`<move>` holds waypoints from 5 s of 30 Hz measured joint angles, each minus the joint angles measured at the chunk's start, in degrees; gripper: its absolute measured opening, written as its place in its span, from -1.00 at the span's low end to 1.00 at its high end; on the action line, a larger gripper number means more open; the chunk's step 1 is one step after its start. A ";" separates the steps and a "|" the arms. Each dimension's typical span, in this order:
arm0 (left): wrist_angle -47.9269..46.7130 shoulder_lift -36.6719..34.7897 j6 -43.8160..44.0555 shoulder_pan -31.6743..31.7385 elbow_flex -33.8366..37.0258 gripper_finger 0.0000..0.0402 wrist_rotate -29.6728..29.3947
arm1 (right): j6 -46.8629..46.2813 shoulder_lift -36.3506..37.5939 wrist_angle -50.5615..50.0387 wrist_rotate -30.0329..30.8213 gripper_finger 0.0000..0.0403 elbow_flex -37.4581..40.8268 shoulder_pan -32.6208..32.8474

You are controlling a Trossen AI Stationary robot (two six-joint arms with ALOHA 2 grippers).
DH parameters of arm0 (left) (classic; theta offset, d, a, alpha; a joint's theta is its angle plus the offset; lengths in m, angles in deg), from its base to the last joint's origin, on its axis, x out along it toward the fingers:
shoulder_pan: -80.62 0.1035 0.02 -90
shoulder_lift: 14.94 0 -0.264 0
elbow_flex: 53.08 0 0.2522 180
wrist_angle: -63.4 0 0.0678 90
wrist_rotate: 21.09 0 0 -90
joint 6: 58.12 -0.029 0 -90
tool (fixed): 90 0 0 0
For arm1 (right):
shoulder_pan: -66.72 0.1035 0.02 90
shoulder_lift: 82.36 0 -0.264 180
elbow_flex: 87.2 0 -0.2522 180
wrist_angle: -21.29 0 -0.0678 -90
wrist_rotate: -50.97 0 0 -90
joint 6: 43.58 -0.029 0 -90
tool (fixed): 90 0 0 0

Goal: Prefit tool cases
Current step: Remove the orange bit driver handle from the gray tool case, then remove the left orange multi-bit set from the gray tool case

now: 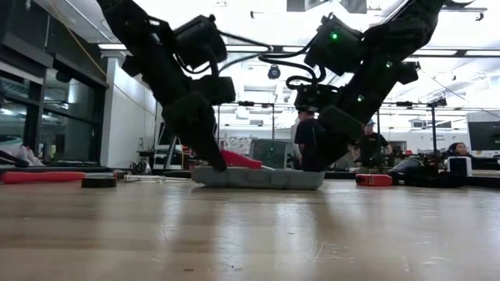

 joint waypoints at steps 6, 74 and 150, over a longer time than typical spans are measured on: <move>-3.91 -5.93 -0.84 -0.56 -0.11 -0.69 -2.08 | 0.06 -0.11 -0.27 0.15 -1.00 0.00 -0.02; -35.57 -21.73 20.16 -1.49 9.88 -0.30 -22.00 | 0.00 -0.24 -1.42 0.57 -1.00 0.11 0.00; 8.87 0.57 4.68 4.73 7.71 -0.42 -12.71 | 2.78 0.02 7.40 2.12 -1.00 0.28 0.05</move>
